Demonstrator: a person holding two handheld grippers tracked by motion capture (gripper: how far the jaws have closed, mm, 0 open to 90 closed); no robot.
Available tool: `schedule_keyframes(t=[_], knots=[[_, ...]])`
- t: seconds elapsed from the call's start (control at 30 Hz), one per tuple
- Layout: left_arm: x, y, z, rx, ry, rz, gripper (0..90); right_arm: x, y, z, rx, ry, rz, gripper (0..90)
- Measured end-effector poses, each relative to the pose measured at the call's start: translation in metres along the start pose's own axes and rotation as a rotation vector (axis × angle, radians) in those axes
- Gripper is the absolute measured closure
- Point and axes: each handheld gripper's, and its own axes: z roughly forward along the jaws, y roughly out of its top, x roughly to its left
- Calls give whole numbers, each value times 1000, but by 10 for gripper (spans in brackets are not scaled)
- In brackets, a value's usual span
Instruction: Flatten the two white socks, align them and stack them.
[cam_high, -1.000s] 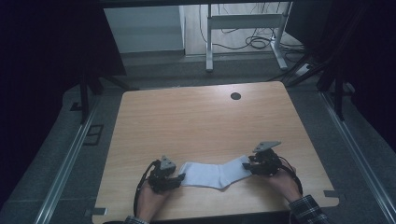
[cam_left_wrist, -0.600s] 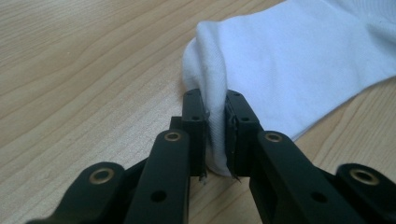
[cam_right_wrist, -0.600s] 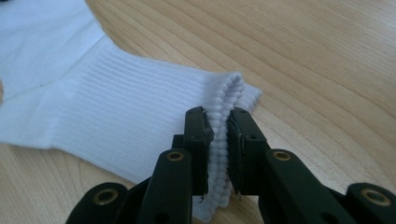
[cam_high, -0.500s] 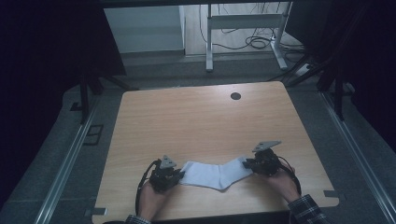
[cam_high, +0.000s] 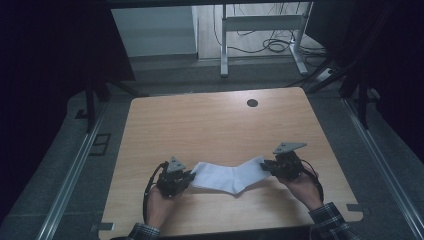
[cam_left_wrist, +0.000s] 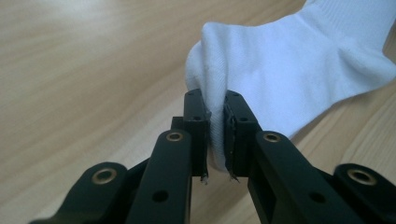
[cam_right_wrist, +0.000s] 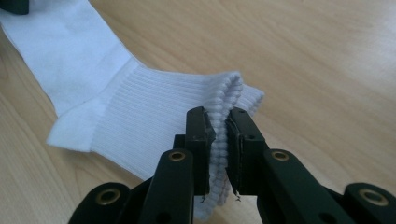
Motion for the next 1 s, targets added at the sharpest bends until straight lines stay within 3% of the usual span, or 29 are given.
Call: schedule_keyframes(t=[0.3, 0.5, 0.7, 0.87, 1.0], knots=[[11, 33, 0, -28, 21, 19, 813, -13, 19, -5, -32, -32, 11, 797], [27, 53, 16, -26, 49, 5, 812, -29, 33, 3, -35, -64, 40, 796], [38, 58, 34, -14, 83, -9, 810, -38, 40, 16, -26, -83, 59, 796], [47, 55, 52, 5, 119, -34, 809, -46, 41, 36, -6, -92, 74, 795], [52, 51, 63, 29, 148, -32, 805, -50, 38, 50, 3, -90, 93, 794]])
